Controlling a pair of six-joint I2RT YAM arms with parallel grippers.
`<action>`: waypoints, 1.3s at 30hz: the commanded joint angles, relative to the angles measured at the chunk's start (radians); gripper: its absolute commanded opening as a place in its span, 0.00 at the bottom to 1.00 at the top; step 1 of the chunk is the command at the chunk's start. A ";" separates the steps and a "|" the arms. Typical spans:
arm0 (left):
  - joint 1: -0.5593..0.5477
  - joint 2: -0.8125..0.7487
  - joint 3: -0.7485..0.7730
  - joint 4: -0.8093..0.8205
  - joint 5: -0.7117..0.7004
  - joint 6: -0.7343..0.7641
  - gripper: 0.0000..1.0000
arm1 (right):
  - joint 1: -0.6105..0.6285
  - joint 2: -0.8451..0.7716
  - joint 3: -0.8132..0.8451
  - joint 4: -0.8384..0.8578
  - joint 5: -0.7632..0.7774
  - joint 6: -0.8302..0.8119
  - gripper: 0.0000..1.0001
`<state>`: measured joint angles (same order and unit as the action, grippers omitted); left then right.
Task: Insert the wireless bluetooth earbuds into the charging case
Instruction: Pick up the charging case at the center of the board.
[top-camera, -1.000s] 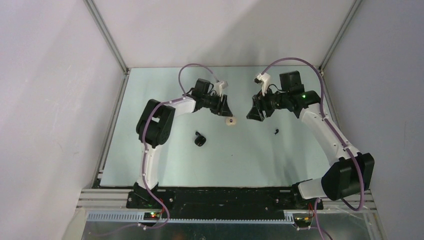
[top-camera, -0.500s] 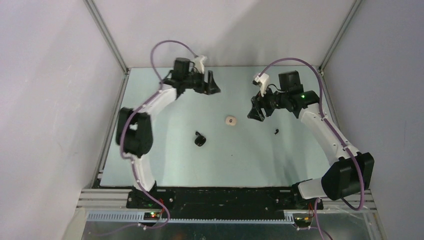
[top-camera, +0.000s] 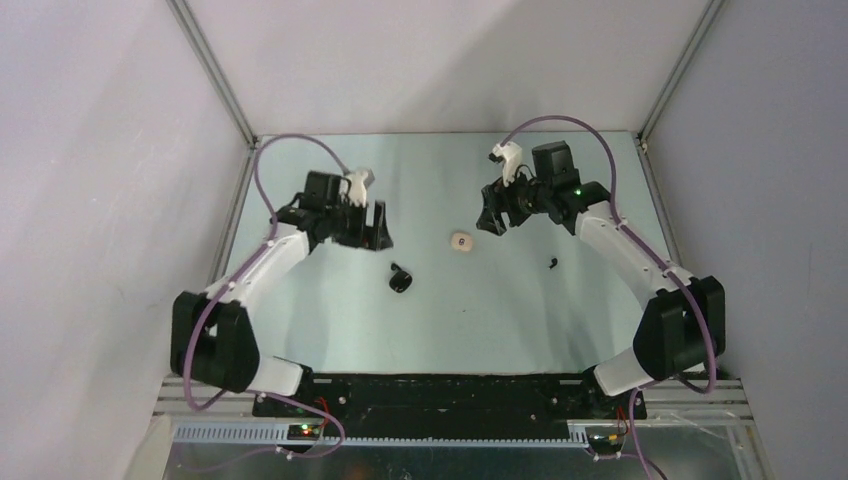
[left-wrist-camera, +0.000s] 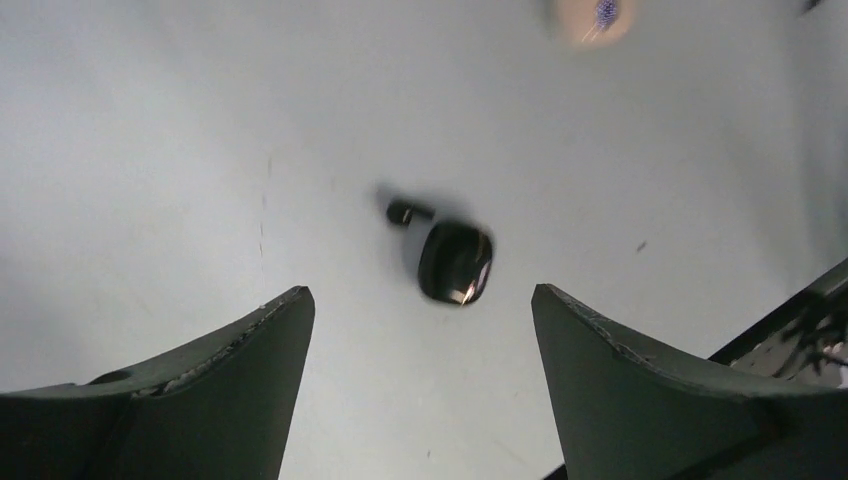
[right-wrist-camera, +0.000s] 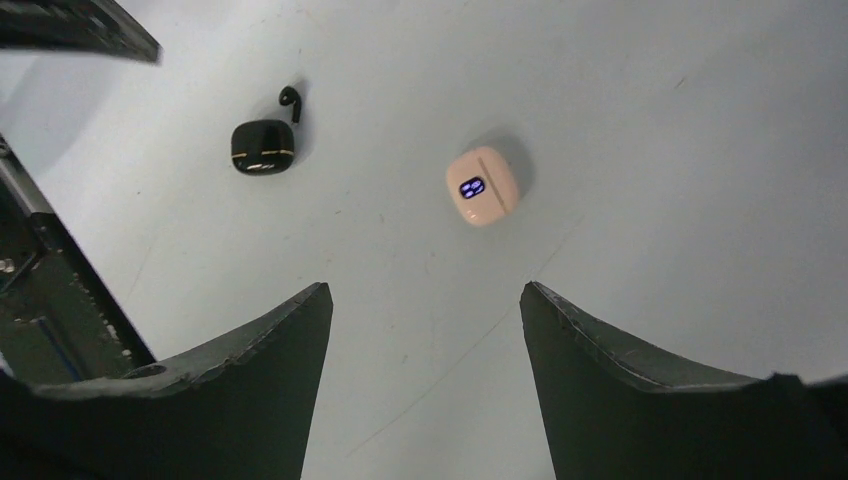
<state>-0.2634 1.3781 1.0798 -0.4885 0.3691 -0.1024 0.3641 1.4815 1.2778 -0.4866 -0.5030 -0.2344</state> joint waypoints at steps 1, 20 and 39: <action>-0.012 0.066 -0.064 -0.060 -0.066 0.024 0.85 | 0.014 0.001 -0.007 0.031 -0.004 0.107 0.75; -0.297 0.335 0.022 -0.053 -0.313 0.079 0.80 | -0.059 -0.123 -0.125 0.039 0.060 0.128 0.74; -0.324 0.331 0.047 -0.112 -0.146 0.201 0.34 | -0.064 -0.159 -0.124 0.025 -0.061 0.021 0.72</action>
<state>-0.5926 1.7710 1.0962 -0.5663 0.0925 0.0090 0.3035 1.3842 1.1530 -0.4728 -0.4660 -0.1265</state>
